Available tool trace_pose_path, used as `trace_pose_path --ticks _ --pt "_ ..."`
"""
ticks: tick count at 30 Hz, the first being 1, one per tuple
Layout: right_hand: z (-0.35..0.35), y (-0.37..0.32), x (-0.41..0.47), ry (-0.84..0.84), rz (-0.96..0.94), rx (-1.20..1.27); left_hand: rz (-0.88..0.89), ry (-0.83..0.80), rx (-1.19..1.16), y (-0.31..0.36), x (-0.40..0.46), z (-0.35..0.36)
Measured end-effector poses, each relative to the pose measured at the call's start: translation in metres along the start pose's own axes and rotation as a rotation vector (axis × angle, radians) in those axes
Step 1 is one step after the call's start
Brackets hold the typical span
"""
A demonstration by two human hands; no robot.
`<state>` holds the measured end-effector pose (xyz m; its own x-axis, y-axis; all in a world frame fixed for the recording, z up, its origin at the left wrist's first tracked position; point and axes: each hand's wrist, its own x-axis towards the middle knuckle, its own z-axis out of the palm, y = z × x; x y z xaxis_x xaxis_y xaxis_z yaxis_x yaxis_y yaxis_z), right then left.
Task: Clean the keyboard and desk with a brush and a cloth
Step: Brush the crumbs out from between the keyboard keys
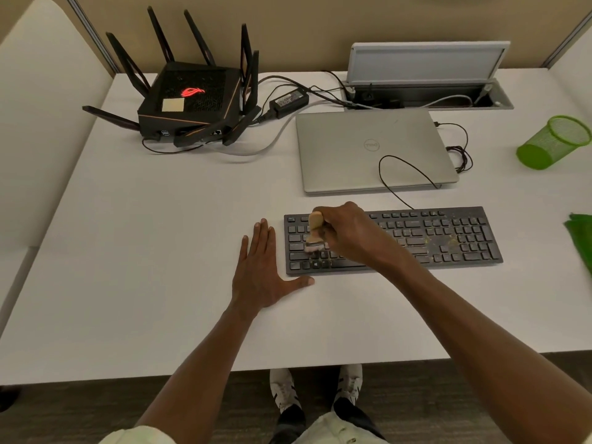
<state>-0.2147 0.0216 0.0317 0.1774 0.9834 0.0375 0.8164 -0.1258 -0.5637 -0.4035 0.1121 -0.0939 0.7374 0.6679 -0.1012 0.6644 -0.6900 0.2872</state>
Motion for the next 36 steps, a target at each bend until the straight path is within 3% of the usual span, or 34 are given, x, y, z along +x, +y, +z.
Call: trace_pose_path --ticks 9,15,22,27,32,36 --pt "0.002 0.000 -0.005 0.015 -0.024 -0.119 0.003 0.004 -0.009 -0.001 0.001 0.002" --pt "0.006 -0.006 0.001 -0.005 -0.014 0.030 -0.005 -0.008 -0.001 -0.001 0.001 0.001" --pt "-0.016 0.020 -0.013 0.035 0.041 -0.148 -0.002 -0.011 0.005 -0.001 0.001 0.002" --pt "-0.009 0.010 -0.003 0.031 0.038 0.007 0.002 0.000 -0.015 -0.001 0.000 0.001" --pt "-0.012 0.019 -0.013 -0.048 0.060 -0.019 0.002 -0.017 0.004 -0.001 0.000 -0.001" --pt "-0.025 0.025 -0.010 0.033 0.076 0.014 0.003 -0.016 0.006 -0.001 0.001 0.000"
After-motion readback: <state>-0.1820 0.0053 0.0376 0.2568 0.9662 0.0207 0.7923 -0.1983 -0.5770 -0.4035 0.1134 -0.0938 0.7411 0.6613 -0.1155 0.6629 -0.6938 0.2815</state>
